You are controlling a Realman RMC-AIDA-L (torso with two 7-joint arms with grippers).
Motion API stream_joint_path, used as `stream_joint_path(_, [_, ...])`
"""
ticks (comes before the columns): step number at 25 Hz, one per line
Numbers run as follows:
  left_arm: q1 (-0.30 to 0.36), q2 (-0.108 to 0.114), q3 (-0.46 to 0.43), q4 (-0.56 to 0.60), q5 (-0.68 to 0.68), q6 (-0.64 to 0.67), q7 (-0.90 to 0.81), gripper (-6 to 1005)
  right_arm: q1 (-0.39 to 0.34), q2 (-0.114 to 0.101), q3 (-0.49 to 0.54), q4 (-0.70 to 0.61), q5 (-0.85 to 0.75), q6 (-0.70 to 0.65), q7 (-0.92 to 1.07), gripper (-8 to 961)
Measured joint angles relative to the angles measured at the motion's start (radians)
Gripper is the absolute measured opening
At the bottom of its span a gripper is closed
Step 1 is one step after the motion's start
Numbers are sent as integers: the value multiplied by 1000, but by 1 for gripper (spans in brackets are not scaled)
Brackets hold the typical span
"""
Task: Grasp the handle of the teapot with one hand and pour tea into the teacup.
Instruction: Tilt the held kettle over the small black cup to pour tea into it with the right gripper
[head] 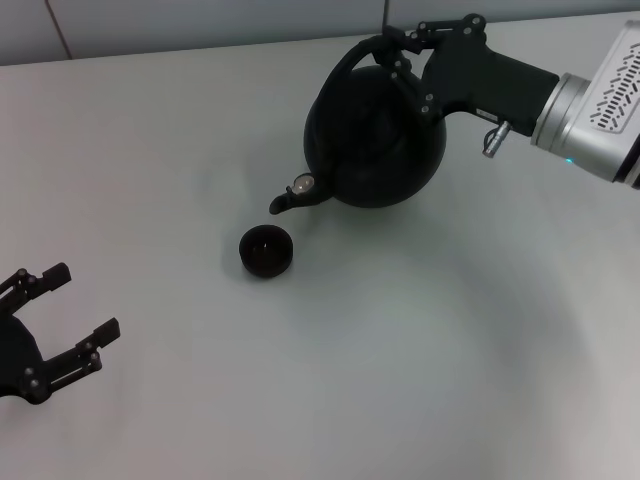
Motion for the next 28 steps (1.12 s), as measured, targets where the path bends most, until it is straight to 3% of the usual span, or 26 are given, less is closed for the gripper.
stream_joint_path(28, [-8, -3, -3, -1, 0, -1, 0, 834, 33, 10, -25, -69, -89, 33, -5, 121])
